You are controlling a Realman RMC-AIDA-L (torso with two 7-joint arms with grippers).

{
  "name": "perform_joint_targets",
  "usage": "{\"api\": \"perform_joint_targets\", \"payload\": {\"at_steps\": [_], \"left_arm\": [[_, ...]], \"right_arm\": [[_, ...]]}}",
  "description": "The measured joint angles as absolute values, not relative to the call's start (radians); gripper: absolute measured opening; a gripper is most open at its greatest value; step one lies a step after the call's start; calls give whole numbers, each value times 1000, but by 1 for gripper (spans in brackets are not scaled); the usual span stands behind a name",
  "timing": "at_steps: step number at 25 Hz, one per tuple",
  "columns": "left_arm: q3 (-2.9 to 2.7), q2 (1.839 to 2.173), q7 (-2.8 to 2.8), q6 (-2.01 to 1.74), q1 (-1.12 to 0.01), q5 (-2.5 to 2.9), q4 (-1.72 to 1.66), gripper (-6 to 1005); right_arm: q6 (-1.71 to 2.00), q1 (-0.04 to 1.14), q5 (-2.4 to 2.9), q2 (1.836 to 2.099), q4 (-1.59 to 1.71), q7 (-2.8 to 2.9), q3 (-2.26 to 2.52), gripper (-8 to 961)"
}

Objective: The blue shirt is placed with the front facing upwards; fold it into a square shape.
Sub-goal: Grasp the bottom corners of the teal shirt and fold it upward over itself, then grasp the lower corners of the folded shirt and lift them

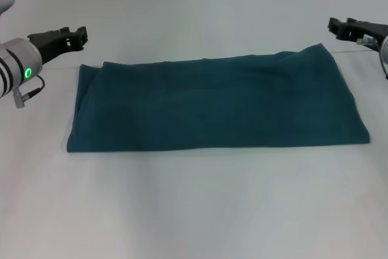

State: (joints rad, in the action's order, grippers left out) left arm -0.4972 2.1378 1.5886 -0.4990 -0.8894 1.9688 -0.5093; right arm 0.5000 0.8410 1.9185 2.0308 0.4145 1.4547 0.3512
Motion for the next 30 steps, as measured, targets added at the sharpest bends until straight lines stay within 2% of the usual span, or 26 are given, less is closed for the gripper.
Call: {"api": "perform_joint_targets", "payload": {"at_steps": [1, 6, 7, 9, 18, 26, 30], "left_arm": [[-497, 2138, 1588, -496, -887, 1962, -509, 262], [-498, 2139, 1585, -492, -863, 1914, -513, 527], [-498, 2139, 1584, -495, -859, 1910, -516, 576], [-500, 2138, 1585, -516, -846, 1909, -519, 585], [-503, 2131, 1613, -738, -760, 1912, -580, 596], [-603, 2133, 1733, -884, -644, 1950, -696, 593], [-631, 2131, 1803, -925, -620, 2033, -738, 591]], "right_arm": [[493, 841, 1916, 2030, 417, 1453, 351, 197], [504, 826, 1910, 2019, 432, 1452, 351, 443], [521, 816, 1909, 2017, 437, 1453, 351, 525], [554, 797, 1907, 2014, 444, 1457, 351, 689], [819, 655, 1854, 2004, 494, 1475, 356, 746], [966, 553, 1868, 1960, 539, 1673, 521, 746], [1036, 523, 1963, 1955, 634, 1831, 556, 744]]}}
